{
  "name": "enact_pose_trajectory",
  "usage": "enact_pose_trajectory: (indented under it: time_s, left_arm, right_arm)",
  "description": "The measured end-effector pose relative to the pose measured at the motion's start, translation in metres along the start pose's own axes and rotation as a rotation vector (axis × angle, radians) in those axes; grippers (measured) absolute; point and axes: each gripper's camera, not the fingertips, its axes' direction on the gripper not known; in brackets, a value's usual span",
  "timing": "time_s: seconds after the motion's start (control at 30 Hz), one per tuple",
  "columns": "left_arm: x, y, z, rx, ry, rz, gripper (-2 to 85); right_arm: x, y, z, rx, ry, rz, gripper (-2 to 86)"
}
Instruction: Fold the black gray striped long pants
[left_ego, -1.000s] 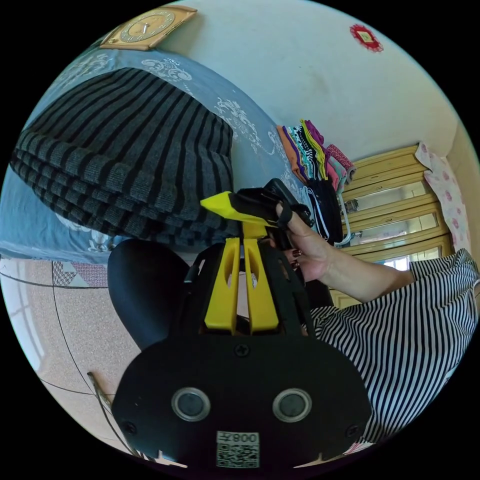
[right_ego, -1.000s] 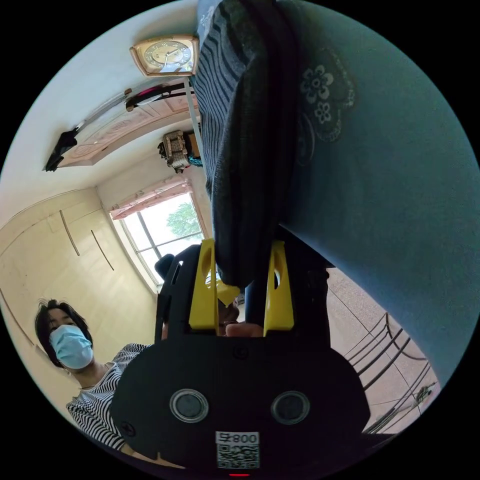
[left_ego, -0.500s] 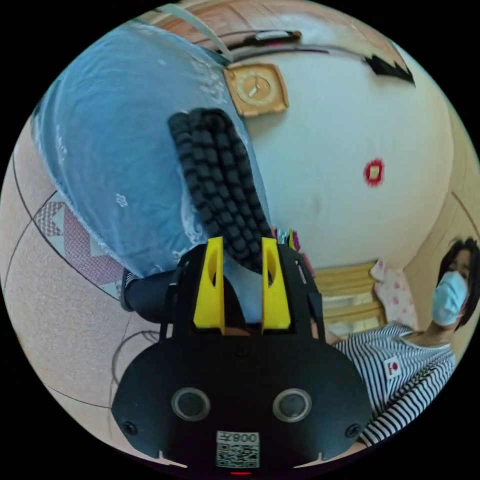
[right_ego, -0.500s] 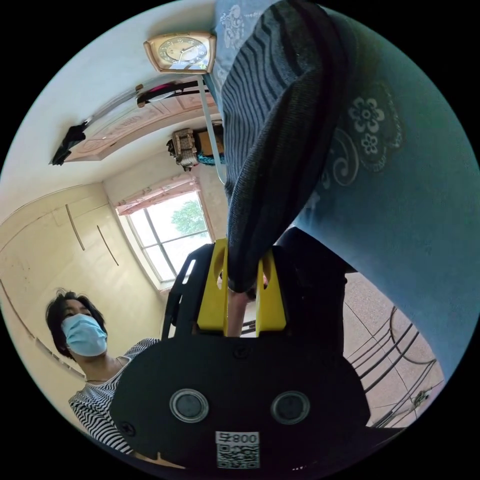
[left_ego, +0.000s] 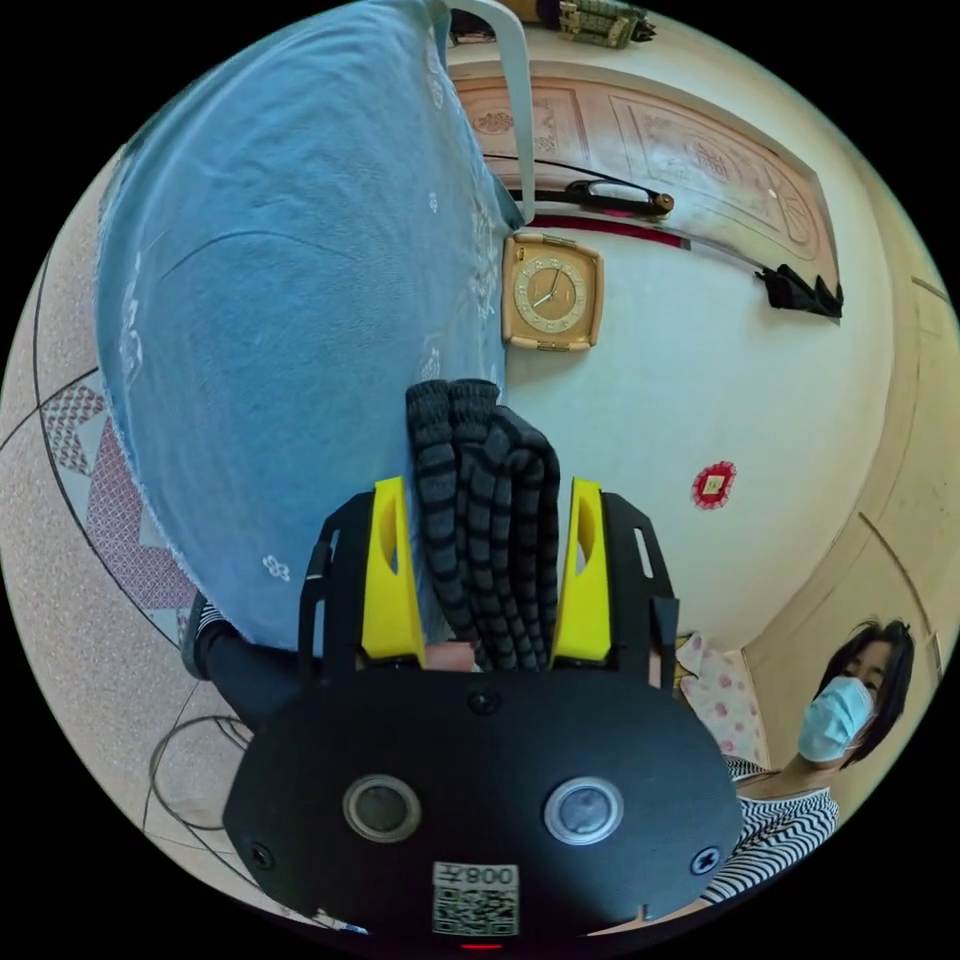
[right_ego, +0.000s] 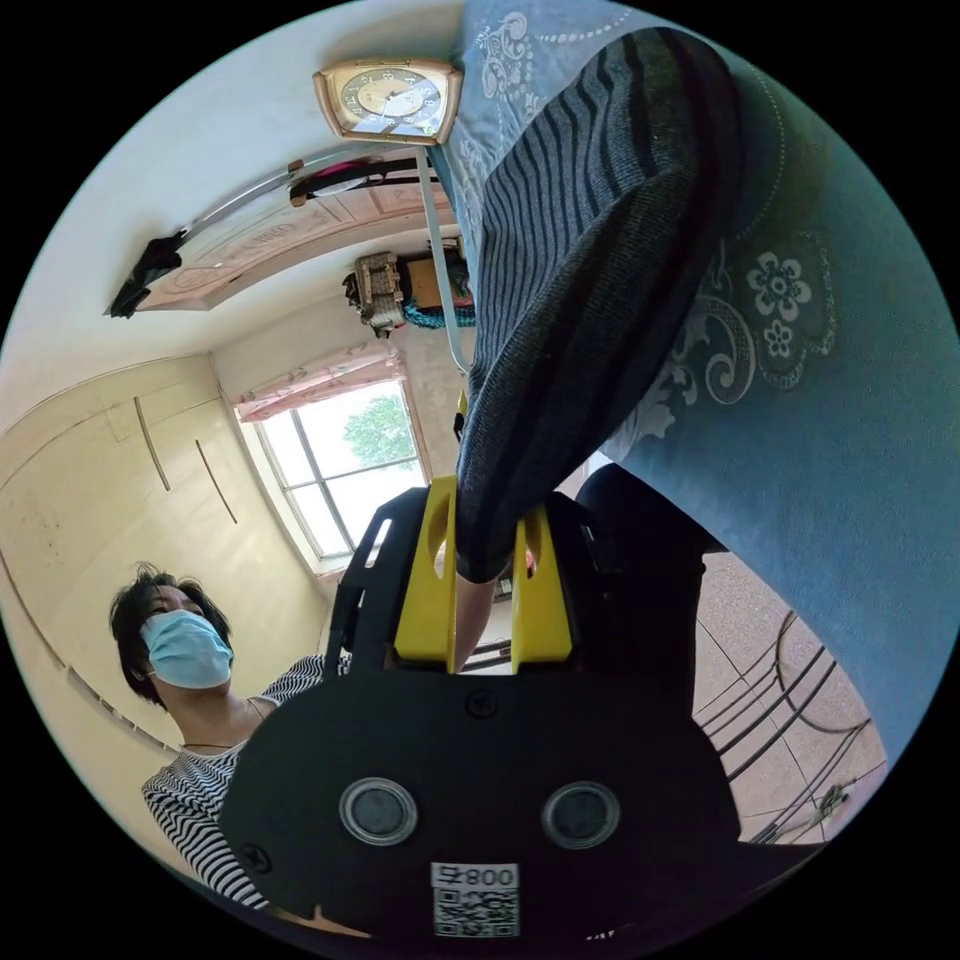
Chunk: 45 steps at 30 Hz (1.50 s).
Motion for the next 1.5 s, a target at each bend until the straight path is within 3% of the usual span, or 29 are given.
enact_pose_trajectory:
  time_s: [0.37, 0.7, 1.07, 1.5]
  left_arm:
    - [0.057, -0.069, 0.014, -0.153, -0.176, 0.01, 15.1]
    - [0.142, -0.093, -0.011, -0.131, -0.184, 0.028, 11.7]
    - [0.345, -0.101, -0.04, -0.156, -0.223, 0.162, 10.6]
    - [0.617, -0.11, -0.025, -0.287, -0.217, 0.285, 10.3]
  right_arm:
    - [0.034, 0.023, -0.004, -0.026, 0.048, 0.027, 7.9]
    - [0.072, 0.062, -0.028, -0.024, 0.068, 0.053, 8.2]
    - [0.075, 0.142, -0.114, 0.07, 0.056, -0.052, 7.9]
    - [0.108, 0.31, -0.251, 0.21, -0.103, -0.159, 7.4]
